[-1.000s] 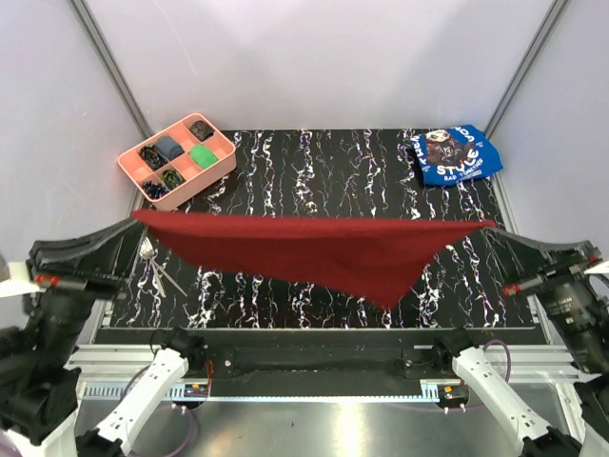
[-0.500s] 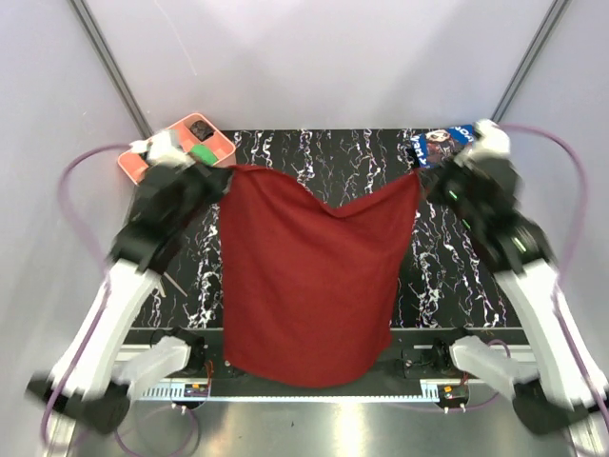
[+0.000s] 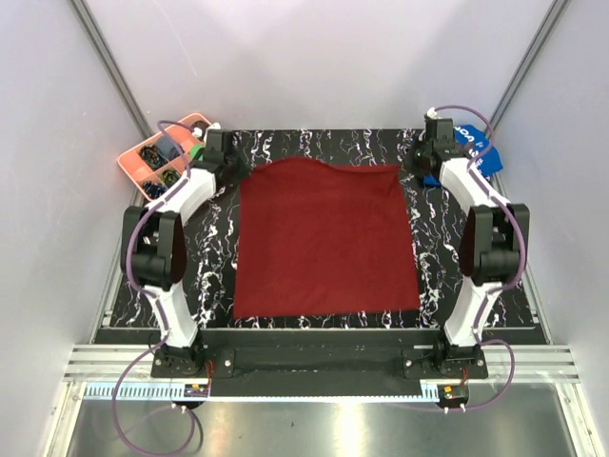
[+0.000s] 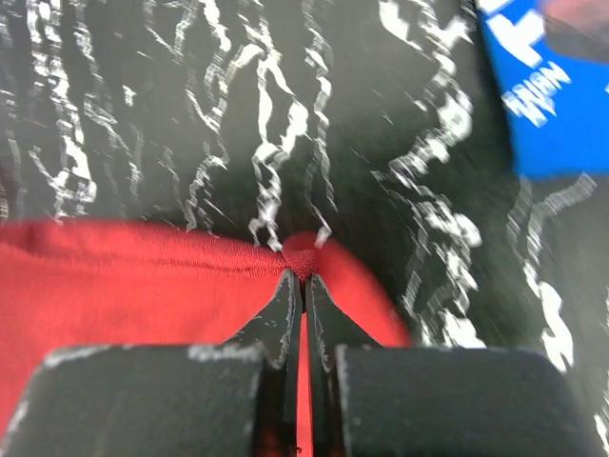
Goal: Fold the napkin into a case and place the utensils inside
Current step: Flatten out the crumpled napkin at the center of the board.
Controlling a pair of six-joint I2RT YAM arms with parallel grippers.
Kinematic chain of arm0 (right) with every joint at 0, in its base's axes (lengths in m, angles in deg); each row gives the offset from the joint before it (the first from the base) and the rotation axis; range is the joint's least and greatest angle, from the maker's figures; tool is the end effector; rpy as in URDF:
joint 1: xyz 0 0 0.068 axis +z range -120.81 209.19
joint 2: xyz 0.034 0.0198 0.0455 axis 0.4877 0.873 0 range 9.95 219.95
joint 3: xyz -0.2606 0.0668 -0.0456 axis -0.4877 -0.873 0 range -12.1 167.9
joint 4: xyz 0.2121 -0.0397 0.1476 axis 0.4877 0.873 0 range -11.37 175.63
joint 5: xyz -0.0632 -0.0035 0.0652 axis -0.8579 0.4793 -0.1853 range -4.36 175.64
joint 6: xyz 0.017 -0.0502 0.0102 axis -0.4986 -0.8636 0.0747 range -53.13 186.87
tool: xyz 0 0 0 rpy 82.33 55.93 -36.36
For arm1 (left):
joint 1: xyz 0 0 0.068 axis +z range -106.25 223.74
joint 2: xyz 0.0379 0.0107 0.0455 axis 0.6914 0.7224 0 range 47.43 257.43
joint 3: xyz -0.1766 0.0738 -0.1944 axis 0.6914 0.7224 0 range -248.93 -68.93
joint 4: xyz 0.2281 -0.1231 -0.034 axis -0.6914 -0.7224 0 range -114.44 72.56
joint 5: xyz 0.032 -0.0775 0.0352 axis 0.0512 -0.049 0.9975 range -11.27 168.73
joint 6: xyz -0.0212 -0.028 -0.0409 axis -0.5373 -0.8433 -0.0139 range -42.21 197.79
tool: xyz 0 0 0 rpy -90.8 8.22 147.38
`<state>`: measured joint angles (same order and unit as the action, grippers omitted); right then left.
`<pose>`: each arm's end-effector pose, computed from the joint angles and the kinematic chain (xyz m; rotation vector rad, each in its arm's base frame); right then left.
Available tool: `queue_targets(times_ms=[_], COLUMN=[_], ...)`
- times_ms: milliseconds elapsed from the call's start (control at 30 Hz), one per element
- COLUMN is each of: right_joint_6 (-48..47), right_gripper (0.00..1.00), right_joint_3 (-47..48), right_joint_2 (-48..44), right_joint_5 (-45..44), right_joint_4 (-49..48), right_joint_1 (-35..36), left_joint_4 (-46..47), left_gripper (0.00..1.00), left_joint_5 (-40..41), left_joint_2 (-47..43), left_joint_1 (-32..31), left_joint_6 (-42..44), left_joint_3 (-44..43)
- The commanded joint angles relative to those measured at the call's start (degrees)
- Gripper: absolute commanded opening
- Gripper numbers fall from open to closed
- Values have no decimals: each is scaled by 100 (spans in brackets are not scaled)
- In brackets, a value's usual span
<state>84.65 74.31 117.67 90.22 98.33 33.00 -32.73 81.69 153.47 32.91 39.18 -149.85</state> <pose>0.4319 0.0316 0.2600 0.2379 2.2881 0.2867 0.4164 -0.0778 0.2465 -0.5802 2.2320 -0.3915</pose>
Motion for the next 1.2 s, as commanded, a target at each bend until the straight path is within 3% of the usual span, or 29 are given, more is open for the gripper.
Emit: queue_targets(times_ms=[0, 200, 433, 533, 733, 800, 1033, 1167], right_joint_6=[-12, 120, 67, 15, 155, 270, 577, 805], right_gripper=[0, 0, 0, 0, 0, 0, 0, 0], right_joint_3=[798, 887, -420, -845, -1038, -1065, 708, 2675], right_joint_2=[363, 434, -646, -893, -1200, -1368, 45, 1942], right_joint_5=[964, 1422, 966, 887, 975, 975, 1194, 1563], right_joint_4=[-398, -29, 473, 403, 333, -123, -624, -706], right_joint_1=[-47, -91, -126, -223, -302, -294, -329, -346], left_joint_4=[650, 387, -123, -281, -423, 77, 1009, 1046], left_gripper=[0, 0, 0, 0, 0, 0, 0, 0], left_joint_5=[-638, -1007, -1359, -1045, -894, -885, -877, -701], left_joint_2=[179, 163, -750, -1164, -1472, -1499, -367, 993], left_joint_1=[204, 274, 222, 230, 274, 274, 327, 450], left_joint_6=[126, -94, -252, -156, -190, -252, -15, -94], left_joint_3=[-687, -512, 646, 1140, 1000, 1000, -490, -1704])
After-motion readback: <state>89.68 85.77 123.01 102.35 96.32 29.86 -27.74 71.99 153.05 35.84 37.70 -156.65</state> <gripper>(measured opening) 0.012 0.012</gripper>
